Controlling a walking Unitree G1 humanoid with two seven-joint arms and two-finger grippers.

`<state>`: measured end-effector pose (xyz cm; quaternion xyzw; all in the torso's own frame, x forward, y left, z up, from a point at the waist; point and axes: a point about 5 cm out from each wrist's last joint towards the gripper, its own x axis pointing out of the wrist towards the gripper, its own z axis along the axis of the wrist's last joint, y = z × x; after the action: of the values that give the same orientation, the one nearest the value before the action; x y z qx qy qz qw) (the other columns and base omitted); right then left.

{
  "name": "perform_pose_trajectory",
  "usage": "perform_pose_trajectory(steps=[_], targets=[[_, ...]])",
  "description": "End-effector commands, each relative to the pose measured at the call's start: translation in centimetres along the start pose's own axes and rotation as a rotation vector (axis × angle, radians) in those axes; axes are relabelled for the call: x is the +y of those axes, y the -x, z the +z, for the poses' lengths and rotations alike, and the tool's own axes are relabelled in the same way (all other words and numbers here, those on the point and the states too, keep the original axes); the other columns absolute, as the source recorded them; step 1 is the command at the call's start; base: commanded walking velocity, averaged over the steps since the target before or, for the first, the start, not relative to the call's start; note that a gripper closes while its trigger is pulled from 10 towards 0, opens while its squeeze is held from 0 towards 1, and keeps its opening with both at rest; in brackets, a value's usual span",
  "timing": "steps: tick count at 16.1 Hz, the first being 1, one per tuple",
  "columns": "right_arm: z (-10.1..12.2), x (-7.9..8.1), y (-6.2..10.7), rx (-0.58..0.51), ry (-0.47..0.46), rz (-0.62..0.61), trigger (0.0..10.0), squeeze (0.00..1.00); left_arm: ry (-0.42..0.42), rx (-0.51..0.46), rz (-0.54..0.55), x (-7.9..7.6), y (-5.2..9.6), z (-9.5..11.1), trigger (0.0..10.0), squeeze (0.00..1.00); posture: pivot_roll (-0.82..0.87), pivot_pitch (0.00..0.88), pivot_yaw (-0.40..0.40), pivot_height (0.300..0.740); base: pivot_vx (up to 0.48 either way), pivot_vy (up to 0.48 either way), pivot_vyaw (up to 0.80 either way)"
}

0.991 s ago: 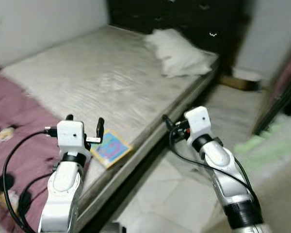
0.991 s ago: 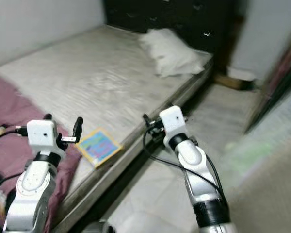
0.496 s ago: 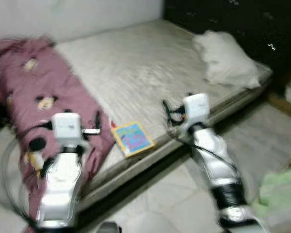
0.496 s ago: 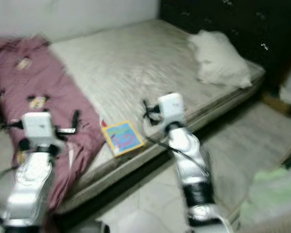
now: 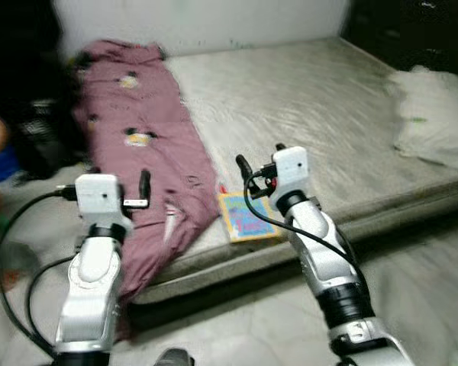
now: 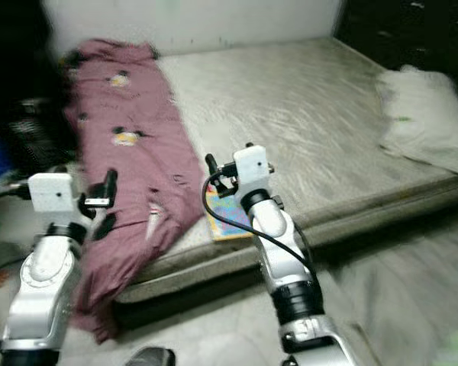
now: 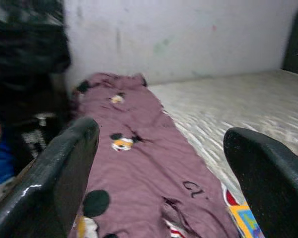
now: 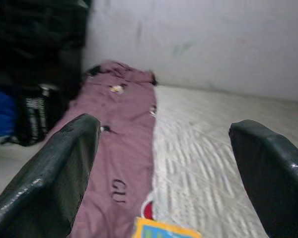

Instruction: Clean up the room

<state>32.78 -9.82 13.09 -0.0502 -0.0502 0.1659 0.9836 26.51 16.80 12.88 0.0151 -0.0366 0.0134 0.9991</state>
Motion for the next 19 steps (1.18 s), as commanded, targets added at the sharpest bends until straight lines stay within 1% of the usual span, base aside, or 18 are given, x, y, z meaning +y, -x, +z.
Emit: perform_pose_trajectory(steps=[1, 6, 8, 11, 13, 15, 18, 19], targets=[[-0.2, -0.4, -0.1, 0.004, -0.009, -0.015, 10.0, 0.0, 0.004, 0.003, -0.032, -0.4, -0.1, 0.0, 10.0, 0.0, 0.03, 0.0, -0.026, 0.74, 0.0, 0.0, 0.8], [-0.2, -0.5, -0.1, 0.002, -0.016, -0.028, 10.0, 0.0, 0.007, 0.008, -0.054, -0.6, -0.2, 0.0, 10.0, 0.0, 0.01, 0.0, -0.014, 0.74, 0.0, 0.0, 0.8], [-0.2, -0.6, -0.1, 0.002, -0.016, -0.038, 10.0, 0.0, 0.022, 0.01, -0.074, -0.8, -0.2, 0.0, 10.0, 0.0, 0.01, 0.0, -0.019, 0.74, 0.0, 0.0, 0.42], [-0.3, -1.8, -0.3, 0.01, -0.013, -0.125, 10.0, 0.0, 0.03, 0.012, -0.069, -1.0, -0.5, -0.2, 10.0, 0.0, 0.01, 0.0, -0.022, 0.74, 0.0, 0.0, 0.0], [-0.3, -2.3, -0.1, 0.008, -0.005, -0.159, 10.0, 0.0, 0.032, 0.015, -0.074, -1.3, -0.7, -0.3, 10.0, 0.0, -0.02, 0.0, 0.0, 0.74, 0.0, 0.0, 0.0], [-0.5, -3.2, 0.6, 0.012, 0.008, -0.213, 10.0, 0.0, 0.034, 0.017, -0.128, -2.2, -1.5, -0.4, 10.0, 0.0, -0.06, 0.0, 0.035, 0.74, 0.0, 0.0, 0.0], [-0.2, -3.4, 1.0, 0.008, 0.039, -0.249, 10.0, 0.0, 0.033, -0.008, -0.165, -3.1, -2.9, 0.3, 10.0, 0.0, -0.08, 0.0, 0.056, 0.74, 0.0, 0.0, 0.0], [-0.2, -3.3, 1.1, 0.011, 0.057, -0.25, 10.0, 0.0, 0.035, -0.016, -0.17, -3.4, -3.3, 0.5, 10.0, 0.0, -0.1, 0.0, 0.104, 0.74, 0.0, 0.0, 0.0]])
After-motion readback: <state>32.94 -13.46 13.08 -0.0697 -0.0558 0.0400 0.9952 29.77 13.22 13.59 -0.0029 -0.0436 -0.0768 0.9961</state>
